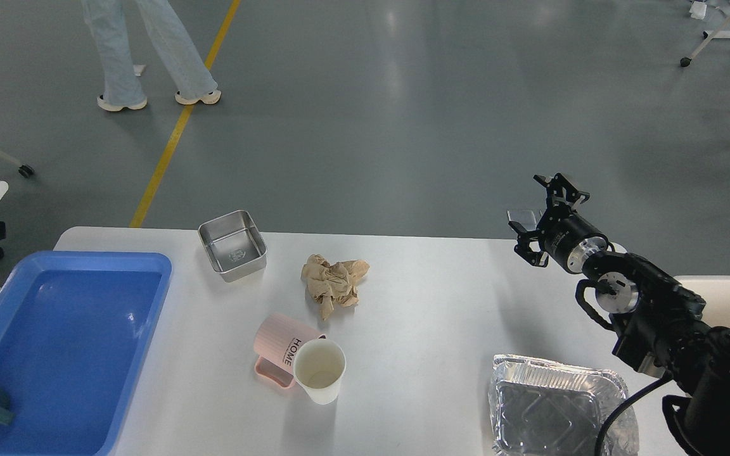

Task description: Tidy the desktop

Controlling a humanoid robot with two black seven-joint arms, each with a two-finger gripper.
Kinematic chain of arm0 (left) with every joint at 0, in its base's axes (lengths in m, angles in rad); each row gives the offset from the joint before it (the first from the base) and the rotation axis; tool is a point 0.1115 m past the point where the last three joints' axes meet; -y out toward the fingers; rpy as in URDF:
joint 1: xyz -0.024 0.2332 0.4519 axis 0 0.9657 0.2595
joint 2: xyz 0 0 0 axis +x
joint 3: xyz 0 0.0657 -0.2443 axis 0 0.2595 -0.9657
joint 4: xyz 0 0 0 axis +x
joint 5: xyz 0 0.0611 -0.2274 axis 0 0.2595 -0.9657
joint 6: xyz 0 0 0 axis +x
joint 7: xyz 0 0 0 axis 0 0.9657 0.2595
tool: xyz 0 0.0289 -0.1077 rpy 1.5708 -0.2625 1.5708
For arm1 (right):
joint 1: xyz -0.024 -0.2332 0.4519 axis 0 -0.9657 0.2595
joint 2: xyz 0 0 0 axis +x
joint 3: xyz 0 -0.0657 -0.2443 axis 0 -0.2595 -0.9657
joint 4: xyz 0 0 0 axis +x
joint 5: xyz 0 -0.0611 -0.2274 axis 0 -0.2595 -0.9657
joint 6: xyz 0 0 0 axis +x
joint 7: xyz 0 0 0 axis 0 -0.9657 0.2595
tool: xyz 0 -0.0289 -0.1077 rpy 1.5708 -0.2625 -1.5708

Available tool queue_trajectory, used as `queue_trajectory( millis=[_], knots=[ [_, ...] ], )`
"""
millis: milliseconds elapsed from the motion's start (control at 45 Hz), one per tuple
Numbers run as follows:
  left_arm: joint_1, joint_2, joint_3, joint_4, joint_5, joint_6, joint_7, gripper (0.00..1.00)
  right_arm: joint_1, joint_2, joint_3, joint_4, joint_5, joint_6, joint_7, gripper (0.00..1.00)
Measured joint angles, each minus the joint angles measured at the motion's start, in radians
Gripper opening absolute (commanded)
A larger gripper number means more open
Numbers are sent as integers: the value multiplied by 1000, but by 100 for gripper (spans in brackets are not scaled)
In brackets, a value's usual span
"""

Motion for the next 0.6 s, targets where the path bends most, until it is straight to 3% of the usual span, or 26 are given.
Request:
queue_trajectory(
  millis=[289, 467, 600],
  knots=[
    [-7, 53, -114, 0, 0, -11, 0, 77, 4, 0, 0, 2, 0, 0, 0, 100],
    [1, 11, -116, 0, 0, -10, 16, 77, 4, 0, 0, 2, 0, 1, 0, 100],
    [57, -94, -83, 0, -1, 94, 35, 78, 4, 0, 0, 2, 0, 1, 0, 100]
  ],
)
